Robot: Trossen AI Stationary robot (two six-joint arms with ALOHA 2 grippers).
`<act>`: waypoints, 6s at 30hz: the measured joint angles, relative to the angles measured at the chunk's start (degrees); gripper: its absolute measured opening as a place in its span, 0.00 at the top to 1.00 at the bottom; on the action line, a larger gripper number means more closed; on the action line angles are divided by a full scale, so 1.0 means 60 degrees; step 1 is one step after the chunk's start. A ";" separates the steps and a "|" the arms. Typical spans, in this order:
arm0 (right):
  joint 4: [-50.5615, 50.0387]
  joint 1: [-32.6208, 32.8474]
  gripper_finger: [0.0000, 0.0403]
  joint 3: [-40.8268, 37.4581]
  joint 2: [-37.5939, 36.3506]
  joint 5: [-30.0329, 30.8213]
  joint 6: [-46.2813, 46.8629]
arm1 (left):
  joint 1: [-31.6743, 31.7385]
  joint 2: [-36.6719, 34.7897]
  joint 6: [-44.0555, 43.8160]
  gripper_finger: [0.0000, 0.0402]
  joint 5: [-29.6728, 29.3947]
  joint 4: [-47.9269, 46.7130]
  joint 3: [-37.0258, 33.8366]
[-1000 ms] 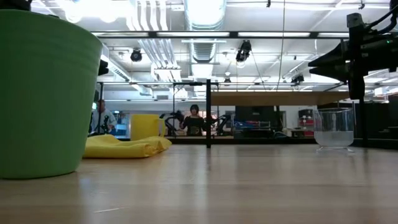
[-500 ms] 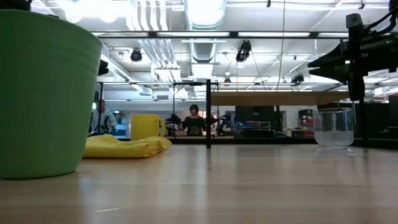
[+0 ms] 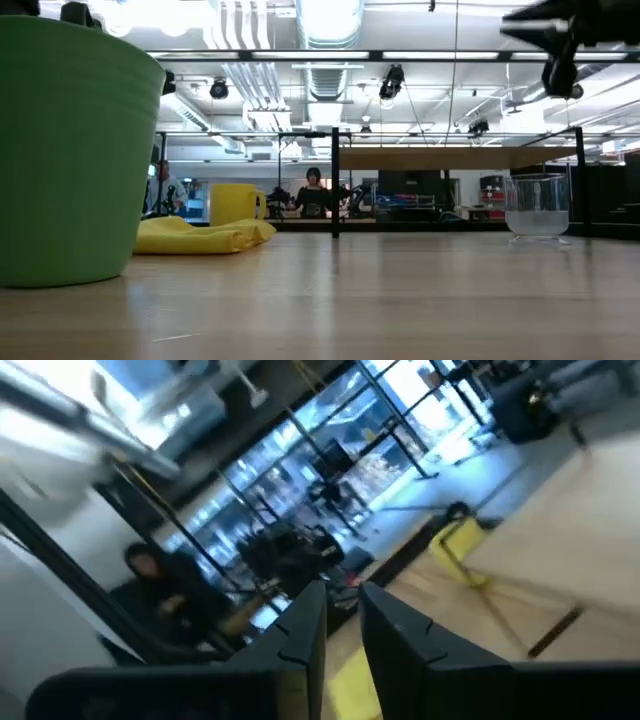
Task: Stack small to large cups/mugs on shelf
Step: Put the transparent mug on the shelf
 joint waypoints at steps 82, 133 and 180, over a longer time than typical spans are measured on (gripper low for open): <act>-1.0434 -0.1024 0.64 0.6368 1.1791 -0.2740 -0.1564 | -0.0007 -0.0222 0.0025 0.78 0.0688 0.1637 0.0564; -1.4511 -0.3040 0.98 1.6931 1.5684 -0.0909 -0.5231 | -0.0007 -0.0363 0.0019 0.78 0.0708 0.2302 0.0554; -1.4433 -0.4256 0.81 1.8600 1.8001 -0.1290 -0.6479 | -0.0007 -0.0310 0.0011 0.78 0.0849 0.2295 0.0514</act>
